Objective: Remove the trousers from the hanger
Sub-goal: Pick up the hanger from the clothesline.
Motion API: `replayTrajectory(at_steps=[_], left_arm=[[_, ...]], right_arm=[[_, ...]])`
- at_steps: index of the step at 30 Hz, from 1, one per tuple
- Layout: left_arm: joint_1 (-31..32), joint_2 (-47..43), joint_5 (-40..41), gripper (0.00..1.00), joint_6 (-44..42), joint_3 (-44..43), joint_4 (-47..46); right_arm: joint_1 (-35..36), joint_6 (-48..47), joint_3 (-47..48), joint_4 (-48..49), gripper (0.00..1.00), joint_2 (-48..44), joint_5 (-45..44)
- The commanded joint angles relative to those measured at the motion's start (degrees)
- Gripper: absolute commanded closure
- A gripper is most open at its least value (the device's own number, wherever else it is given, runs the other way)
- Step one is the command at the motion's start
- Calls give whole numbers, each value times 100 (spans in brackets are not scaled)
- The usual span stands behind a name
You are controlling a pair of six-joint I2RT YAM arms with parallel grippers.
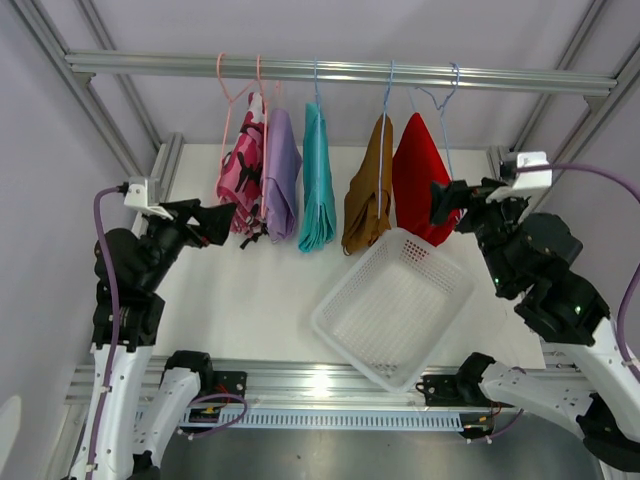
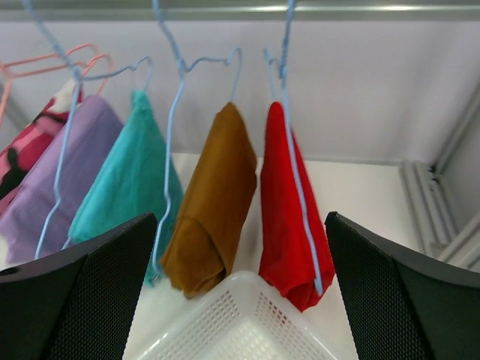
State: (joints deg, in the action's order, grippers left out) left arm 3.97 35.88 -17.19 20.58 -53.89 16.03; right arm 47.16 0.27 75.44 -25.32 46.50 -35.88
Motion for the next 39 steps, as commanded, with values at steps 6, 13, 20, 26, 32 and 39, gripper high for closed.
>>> replayTrajectory(at_steps=[6,13,20,26,32,39], left_arm=[[-36,147,49,1,113,-60,5],[-28,235,-135,1,122,-60,-3],[-28,314,-372,0,175,-52,-39],[-28,315,-548,1,175,1,-135],[-28,385,-706,1,183,19,-162],[-28,455,-856,1,210,-25,-179]], right_arm=[[-645,315,1148,-510,1,1001,-86],[-2613,920,1299,-782,1,1642,1837],[-3854,1527,1114,-281,4,2213,4122],[-4039,1721,788,615,3,2574,5099],[-4443,2064,473,1465,5,2926,6046],[-4663,2635,-20,2452,7,2953,6943]])
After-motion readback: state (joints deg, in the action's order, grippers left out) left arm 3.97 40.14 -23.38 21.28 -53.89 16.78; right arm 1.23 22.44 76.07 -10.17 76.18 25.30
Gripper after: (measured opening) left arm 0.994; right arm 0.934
